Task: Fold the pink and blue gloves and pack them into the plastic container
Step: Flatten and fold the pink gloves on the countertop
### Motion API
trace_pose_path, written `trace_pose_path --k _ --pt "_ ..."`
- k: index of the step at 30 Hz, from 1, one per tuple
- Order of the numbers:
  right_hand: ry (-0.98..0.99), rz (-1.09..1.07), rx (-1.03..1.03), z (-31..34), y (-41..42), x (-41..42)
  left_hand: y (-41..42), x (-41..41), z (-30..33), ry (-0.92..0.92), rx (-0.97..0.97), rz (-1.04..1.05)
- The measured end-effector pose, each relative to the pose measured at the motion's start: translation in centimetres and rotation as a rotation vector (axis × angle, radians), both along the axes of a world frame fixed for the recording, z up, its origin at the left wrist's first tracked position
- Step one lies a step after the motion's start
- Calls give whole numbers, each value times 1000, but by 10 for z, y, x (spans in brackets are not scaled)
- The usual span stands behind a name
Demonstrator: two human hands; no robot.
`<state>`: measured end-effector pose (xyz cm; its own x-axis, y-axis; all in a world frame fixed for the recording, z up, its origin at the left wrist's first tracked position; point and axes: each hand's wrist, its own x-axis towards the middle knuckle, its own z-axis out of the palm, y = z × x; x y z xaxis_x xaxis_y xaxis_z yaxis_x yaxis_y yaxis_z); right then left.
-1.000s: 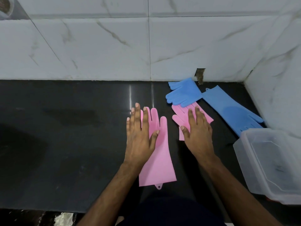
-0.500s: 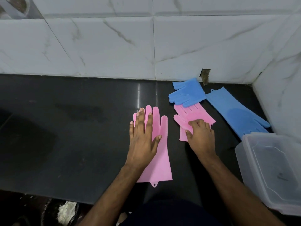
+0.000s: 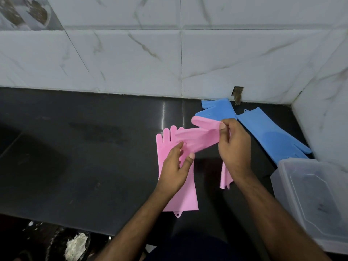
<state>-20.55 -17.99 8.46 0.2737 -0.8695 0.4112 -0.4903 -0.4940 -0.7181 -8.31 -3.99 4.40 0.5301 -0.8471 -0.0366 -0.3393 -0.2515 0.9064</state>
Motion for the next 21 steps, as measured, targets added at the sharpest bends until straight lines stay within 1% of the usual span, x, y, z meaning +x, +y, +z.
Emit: trace_pose_path --k 2,5,6,7,8,10,12,13,15,16,18,20,21 --pt "-66 60 77 10 9 6 -5 -2 4 156 -28 45" --pt "-116 118 178 16 21 12 -4 2 7 273 -68 110" --pt "-133 131 216 17 23 13 -2 5 7 370 -68 130" --pt "-158 141 265 17 24 14 -1 8 7 514 -63 144" --pt "-193 148 334 15 25 15 0 10 7 697 -62 148" --pt "-284 160 533 12 28 17 5 13 8 1046 -96 129" --pt "-390 160 753 9 35 20 8 13 8 1245 -183 168" --pt "-426 144 836 7 38 21 9 14 6 1310 -234 189" --pt "-453 108 955 4 42 21 12 20 3 1394 -329 240" --pt "-459 101 1007 0 44 20 13 24 4 1394 -355 261" --pt "-458 118 1115 -6 49 19 14 31 7 1310 -311 275" --pt "-451 195 1212 -13 57 21 16 35 6 1208 -226 268" --pt "-465 250 1229 -16 61 22 17 37 4 1169 -218 248"
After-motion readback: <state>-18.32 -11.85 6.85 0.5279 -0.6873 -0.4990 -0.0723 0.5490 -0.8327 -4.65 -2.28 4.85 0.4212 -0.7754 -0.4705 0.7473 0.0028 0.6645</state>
